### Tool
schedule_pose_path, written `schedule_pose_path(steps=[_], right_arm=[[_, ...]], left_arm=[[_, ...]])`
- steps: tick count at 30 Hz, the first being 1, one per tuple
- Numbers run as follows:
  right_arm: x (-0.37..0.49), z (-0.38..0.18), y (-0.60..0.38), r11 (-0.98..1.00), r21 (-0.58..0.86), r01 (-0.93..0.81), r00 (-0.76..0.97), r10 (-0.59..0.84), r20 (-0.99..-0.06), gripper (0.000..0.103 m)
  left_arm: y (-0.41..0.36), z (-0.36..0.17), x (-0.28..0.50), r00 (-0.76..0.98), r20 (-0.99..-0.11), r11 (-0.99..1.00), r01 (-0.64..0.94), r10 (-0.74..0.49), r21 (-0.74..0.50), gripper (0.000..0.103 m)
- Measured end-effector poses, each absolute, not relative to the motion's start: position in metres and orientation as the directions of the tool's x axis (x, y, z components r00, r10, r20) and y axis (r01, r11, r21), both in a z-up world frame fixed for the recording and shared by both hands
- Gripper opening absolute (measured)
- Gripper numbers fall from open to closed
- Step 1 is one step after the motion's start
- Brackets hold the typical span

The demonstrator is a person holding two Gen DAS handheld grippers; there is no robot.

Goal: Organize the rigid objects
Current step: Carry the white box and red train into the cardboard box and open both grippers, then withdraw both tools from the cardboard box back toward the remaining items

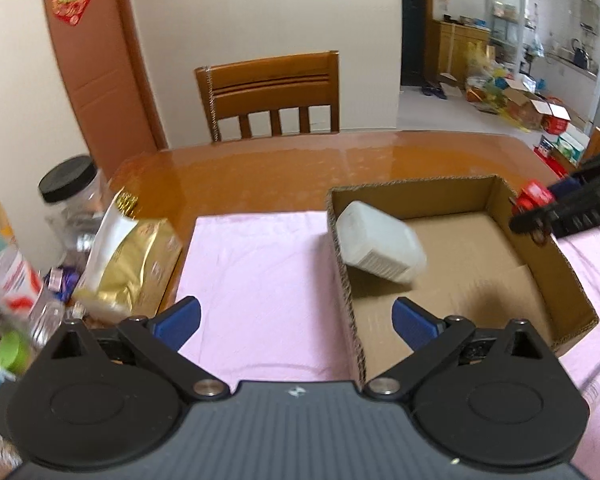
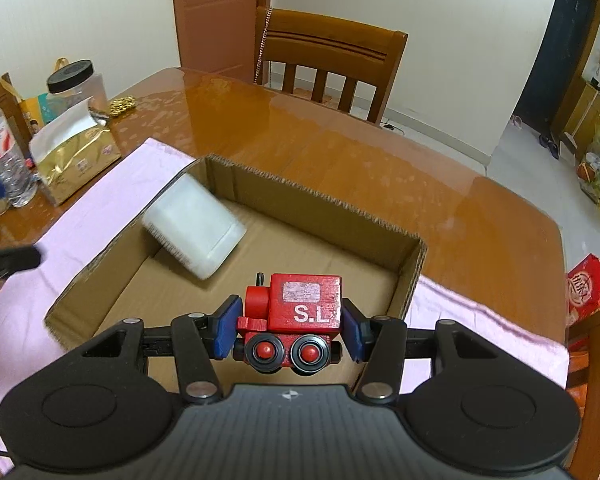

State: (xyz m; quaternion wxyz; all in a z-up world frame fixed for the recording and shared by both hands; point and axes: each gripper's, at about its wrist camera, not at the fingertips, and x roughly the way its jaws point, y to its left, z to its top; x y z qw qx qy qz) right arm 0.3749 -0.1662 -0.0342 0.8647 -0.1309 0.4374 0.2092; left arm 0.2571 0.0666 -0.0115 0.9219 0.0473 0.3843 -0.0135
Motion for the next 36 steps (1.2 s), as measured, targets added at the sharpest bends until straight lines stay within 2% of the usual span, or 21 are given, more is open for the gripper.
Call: schedule_pose_path(steps=[4, 5, 6, 8, 12, 23, 27, 30, 32, 36], right_arm=[[0.398, -0.036, -0.159, 0.887, -0.064, -0.456, 0.547, 0.224, -0.806, 0.057], [0.404, -0.036, -0.158, 0.894, -0.066, -0.444, 0.558, 0.218, -0.801, 0.064], [0.408, -0.036, -0.157, 0.898, -0.064, -0.435, 0.564, 0.217, -0.797, 0.081], [0.415, -0.035, -0.155, 0.906, -0.056, -0.420, 0.575, 0.218, -0.788, 0.096], [0.417, -0.032, -0.152, 0.908, -0.061, -0.415, 0.589, 0.216, -0.779, 0.102], [0.374, -0.022, -0.154, 0.914, -0.055, -0.401, 0.570, 0.201, -0.797, 0.103], [0.339, -0.027, -0.156, 0.922, -0.056, -0.384, 0.595, 0.200, -0.778, 0.103], [0.309, -0.029, -0.156, 0.920, -0.050, -0.388, 0.592, 0.207, -0.779, 0.103], [0.287, -0.033, -0.155, 0.921, -0.085, -0.380, 0.616, 0.183, -0.766, 0.103], [0.256, -0.051, -0.156, 0.934, -0.065, -0.352, 0.579, 0.163, -0.799, 0.103]], left_arm=[[0.078, -0.015, 0.249, 0.693, -0.721, 0.999, 0.031, 0.010, 0.043, 0.101], [0.079, -0.016, 0.249, 0.691, -0.722, 0.999, 0.026, 0.012, 0.042, 0.101], [0.081, -0.017, 0.248, 0.690, -0.724, 0.999, 0.021, 0.015, 0.040, 0.101], [0.084, -0.018, 0.249, 0.688, -0.726, 0.999, 0.017, 0.016, 0.039, 0.101], [0.088, -0.019, 0.249, 0.689, -0.724, 0.999, 0.006, 0.035, 0.054, 0.101], [0.087, -0.019, 0.229, 0.683, -0.730, 0.999, 0.012, 0.020, 0.038, 0.101], [0.085, -0.024, 0.210, 0.681, -0.732, 0.999, 0.007, 0.029, 0.047, 0.101], [0.086, -0.028, 0.194, 0.681, -0.732, 0.999, 0.039, -0.016, 0.015, 0.102], [0.085, -0.033, 0.187, 0.669, -0.743, 0.999, 0.028, -0.001, 0.024, 0.102], [0.083, -0.043, 0.172, 0.657, -0.754, 0.999, 0.048, -0.013, 0.024, 0.102]])
